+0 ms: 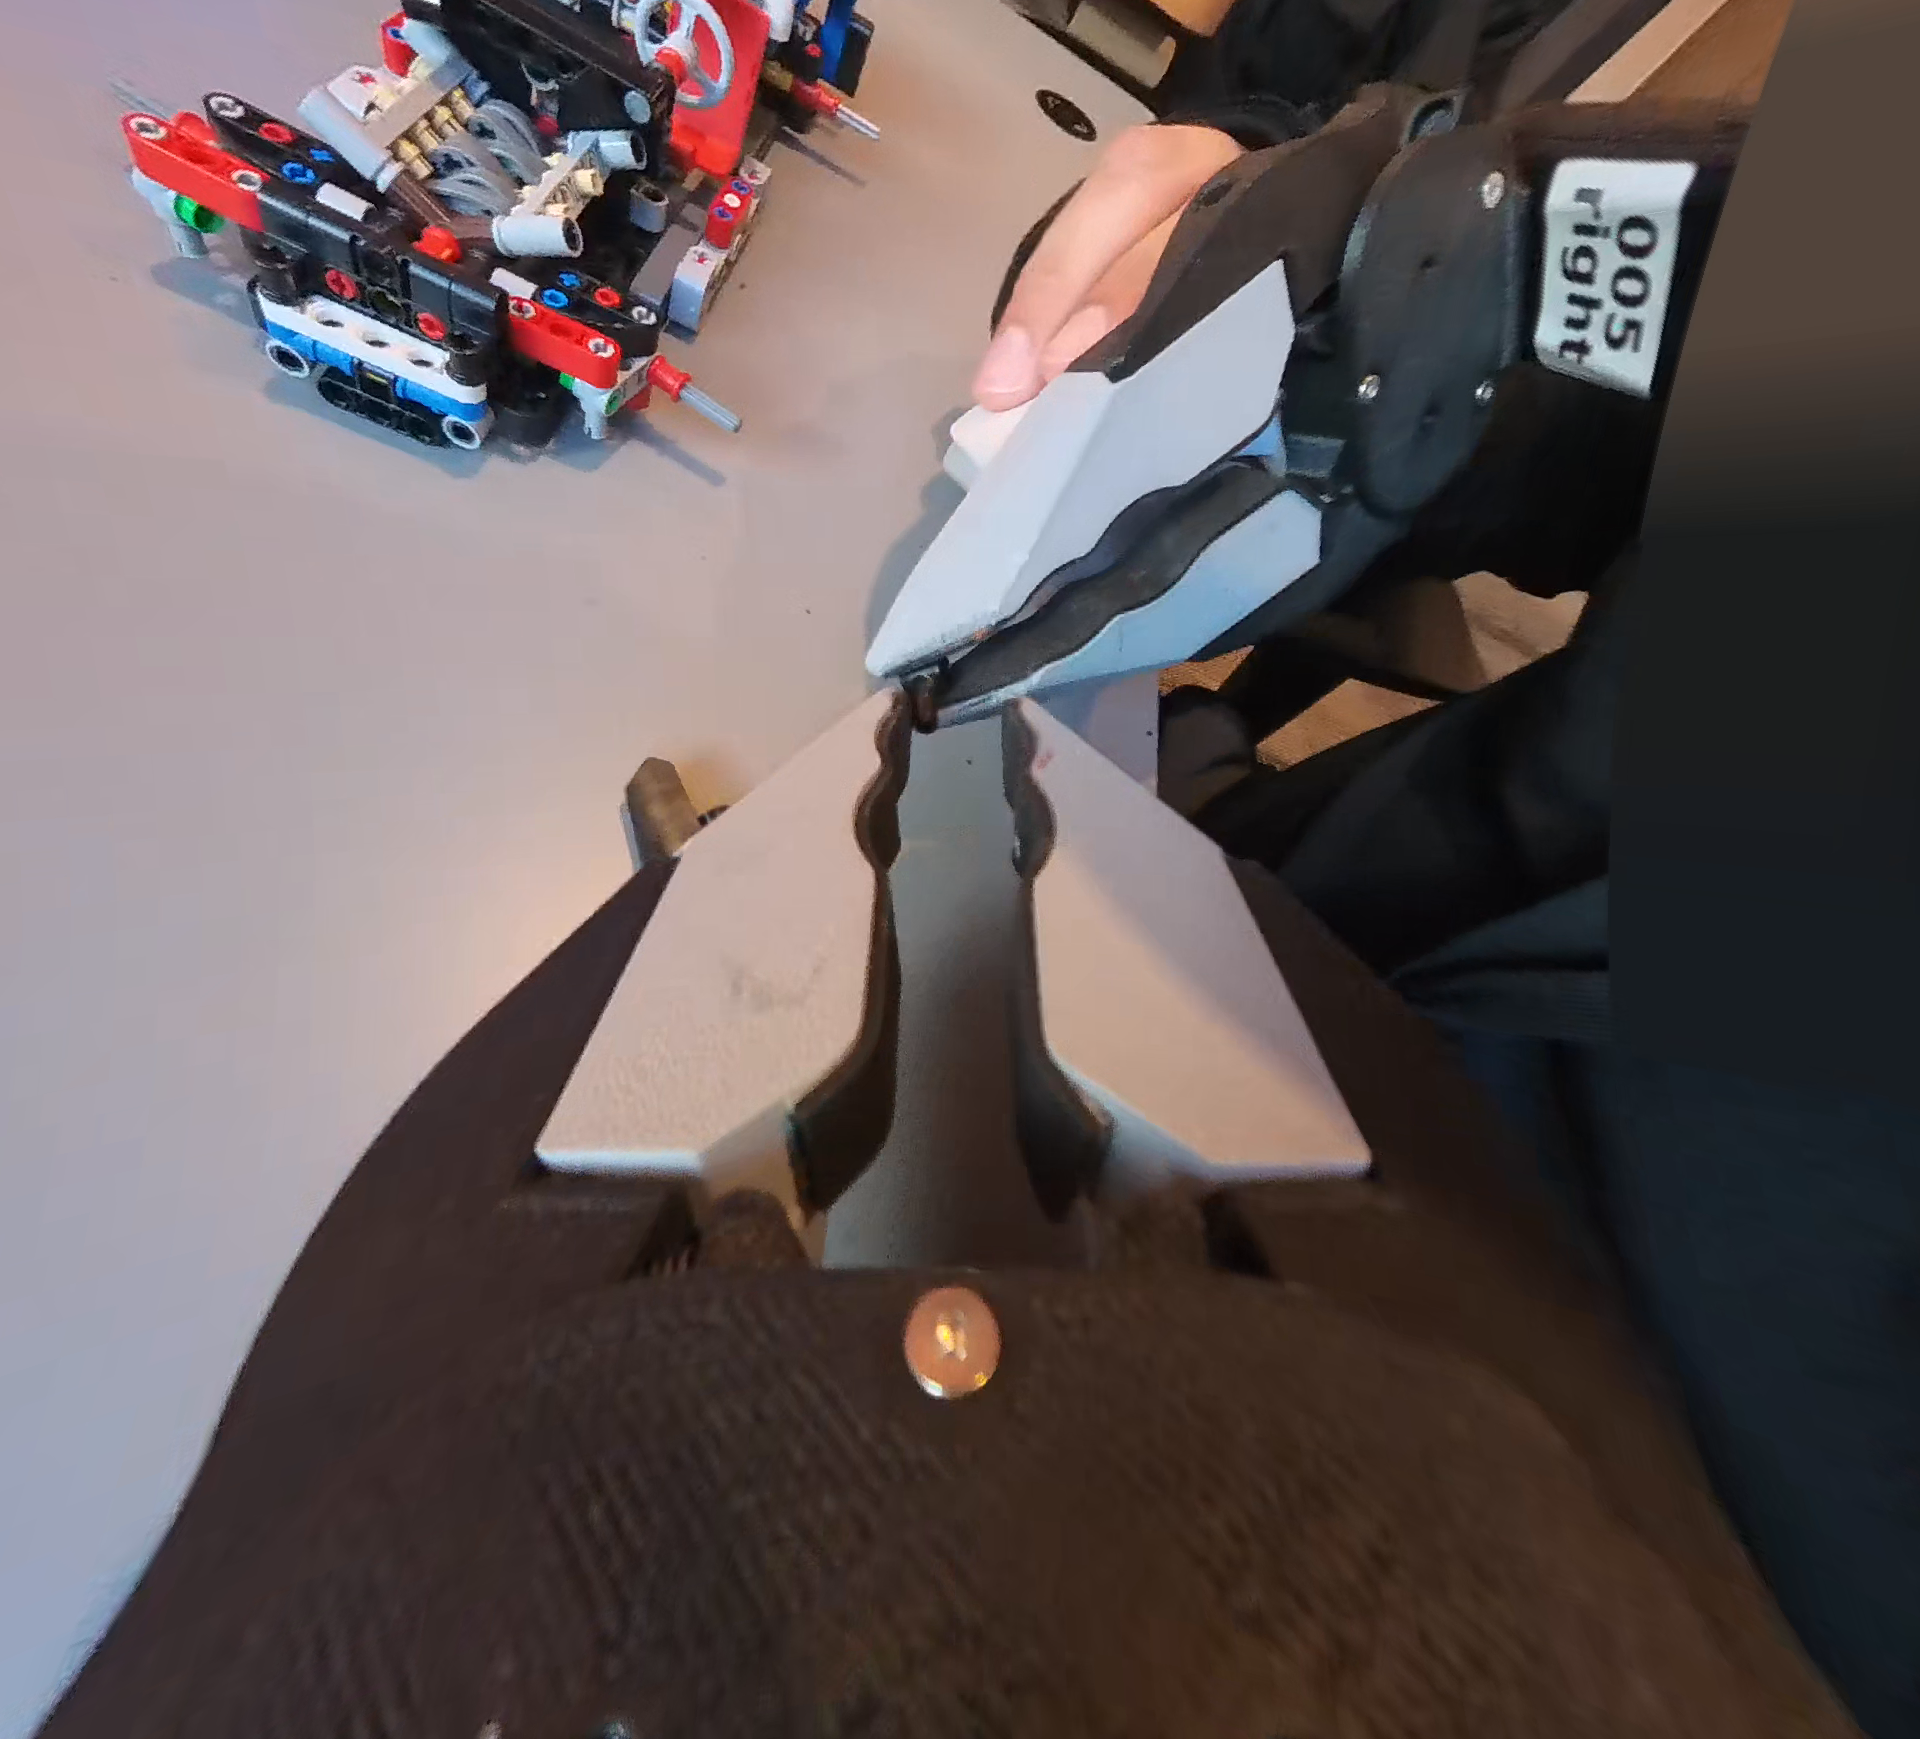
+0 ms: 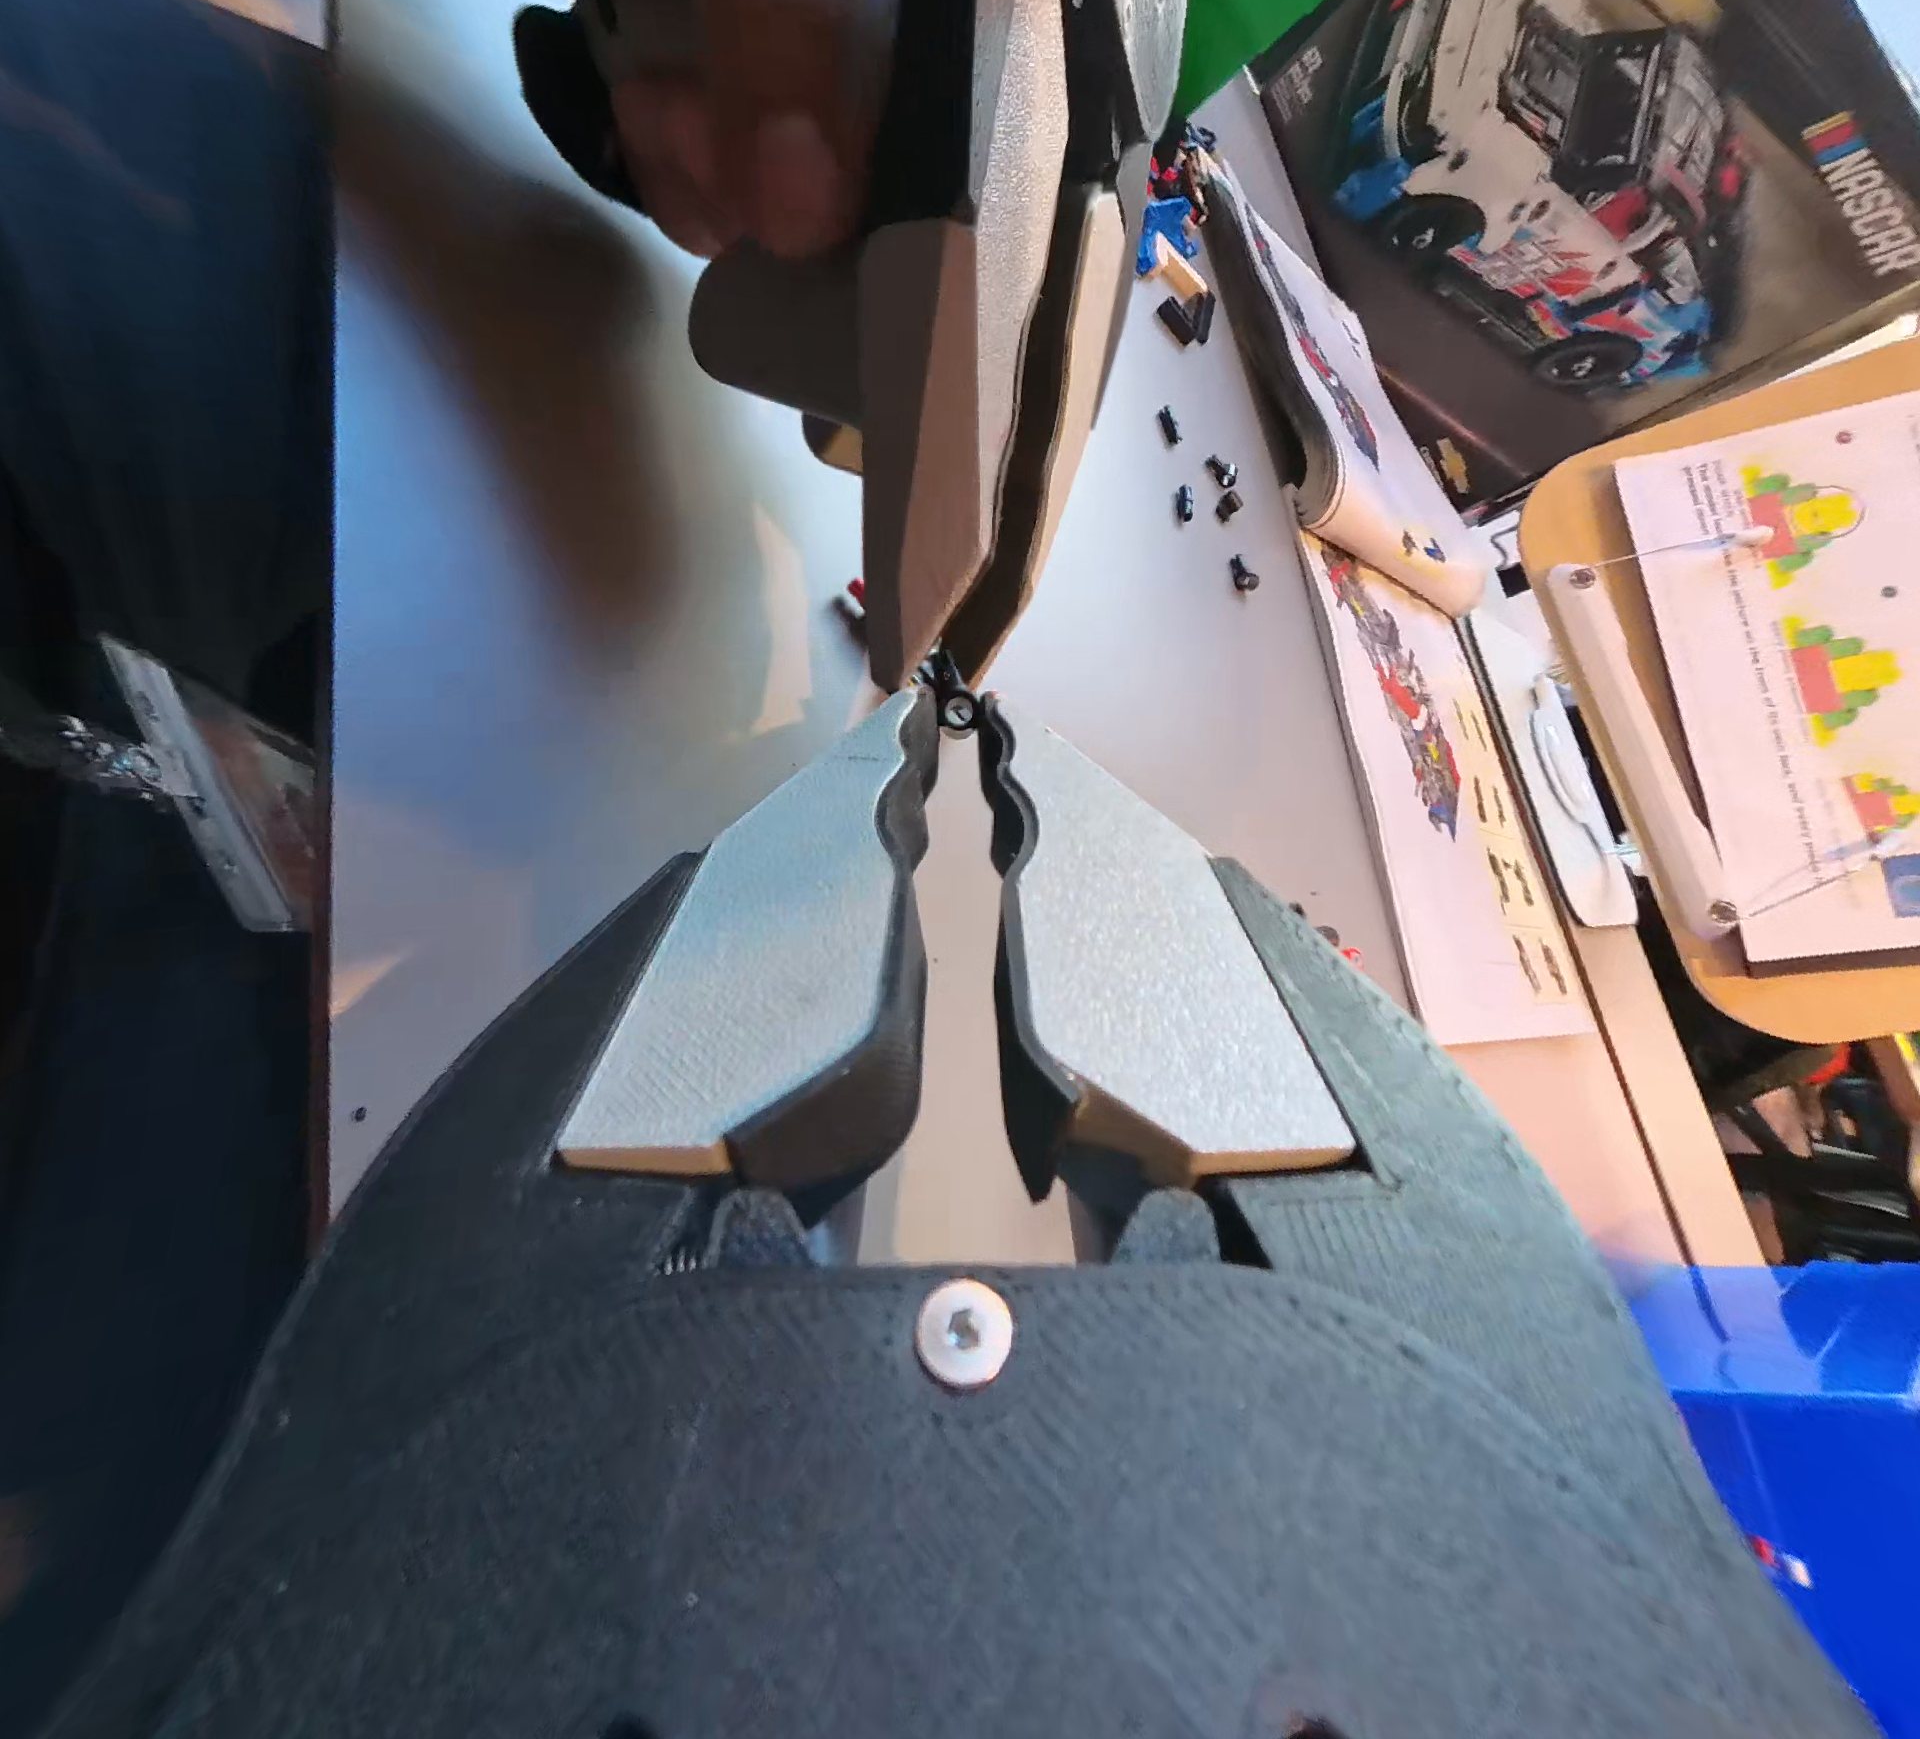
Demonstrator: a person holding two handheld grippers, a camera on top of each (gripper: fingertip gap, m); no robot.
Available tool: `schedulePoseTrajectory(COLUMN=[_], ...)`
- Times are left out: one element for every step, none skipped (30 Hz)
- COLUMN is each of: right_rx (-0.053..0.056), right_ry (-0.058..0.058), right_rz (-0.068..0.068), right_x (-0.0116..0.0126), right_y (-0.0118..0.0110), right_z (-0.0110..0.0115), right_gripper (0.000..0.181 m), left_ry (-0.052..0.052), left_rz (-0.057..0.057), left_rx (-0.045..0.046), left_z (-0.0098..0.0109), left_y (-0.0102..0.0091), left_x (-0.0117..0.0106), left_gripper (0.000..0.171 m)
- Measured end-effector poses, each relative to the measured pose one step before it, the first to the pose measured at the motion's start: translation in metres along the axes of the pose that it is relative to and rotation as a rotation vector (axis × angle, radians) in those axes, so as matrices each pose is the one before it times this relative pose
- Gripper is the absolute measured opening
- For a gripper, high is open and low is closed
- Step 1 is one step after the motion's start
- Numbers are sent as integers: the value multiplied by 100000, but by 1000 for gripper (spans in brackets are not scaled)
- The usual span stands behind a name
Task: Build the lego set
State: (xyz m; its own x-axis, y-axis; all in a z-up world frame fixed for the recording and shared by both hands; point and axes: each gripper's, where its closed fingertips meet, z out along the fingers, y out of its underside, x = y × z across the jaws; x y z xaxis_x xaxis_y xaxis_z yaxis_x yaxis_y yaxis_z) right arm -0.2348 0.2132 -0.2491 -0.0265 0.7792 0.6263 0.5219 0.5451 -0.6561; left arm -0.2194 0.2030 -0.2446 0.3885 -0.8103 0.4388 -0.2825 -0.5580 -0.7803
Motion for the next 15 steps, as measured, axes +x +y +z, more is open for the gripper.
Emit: schedulePoseTrajectory(right_rx=[131, 357, 292, 25, -226, -215, -295, -324, -65, 294, 584, 1093, 2105, 2903, 2440], right_ry=[99, 90, 299, -316, -195, -4, 15, 186, 97, -458, -1143, -2143, -4014, -5988, -6462], right_rz=[-323, -87, -94, 51, 171, -85, -174, -10, 79, 353, 1174, 2709, 4871, 7194, 8093], right_x=[-46, -47, 16, -64, -43, -25, -15, 25, 26, -24, -91, -141, -276, -386, -309], right_y=[28, -20, -37, -4, 35, 42, 43, 50, 22, -17, -21, -47, -141, -242, -231], right_z=[5, -25, -35, -22, 21, 40, 51, 39, 26, 10, 2, 20, -5, -25, -102], right_gripper=[4, 4, 4, 4, 4, 4, 4, 4, 4, 4, 5, 5, 8, 12, 17], left_ry=[-636, -1287, 395, 658, 353, 77, -106, -513, -535, -613, -630, -475, 610, 652, -543], left_rz=[377, 1077, 183, -1119, -803, -84, 324, 666, 1425, 2327, 2892, 3730, 5273, 6115, 6312], left_rx=[-362, 56, 368, -53, -18, 125, -159, 209, 256, -136, -321, -322, -15, 949, 791], left_z=[-51, -105, -27, 25, 18, 17, 28, 18, 3, 9, -10, -20, -53, -100, -116], left_y=[53, 37, 9, 42, 39, 34, 55, -16, -11, 35, 44, 32, -18, -189, -179], left_x=[-160, -238, 26, 31, -38, -67, -76, -90, -48, -25, 11, 67, 267, 328, 172], left_gripper=[9, 2, 2, 2, 2, 2, 2, 2, 2, 2, 1, 1, 1, 1, 1])
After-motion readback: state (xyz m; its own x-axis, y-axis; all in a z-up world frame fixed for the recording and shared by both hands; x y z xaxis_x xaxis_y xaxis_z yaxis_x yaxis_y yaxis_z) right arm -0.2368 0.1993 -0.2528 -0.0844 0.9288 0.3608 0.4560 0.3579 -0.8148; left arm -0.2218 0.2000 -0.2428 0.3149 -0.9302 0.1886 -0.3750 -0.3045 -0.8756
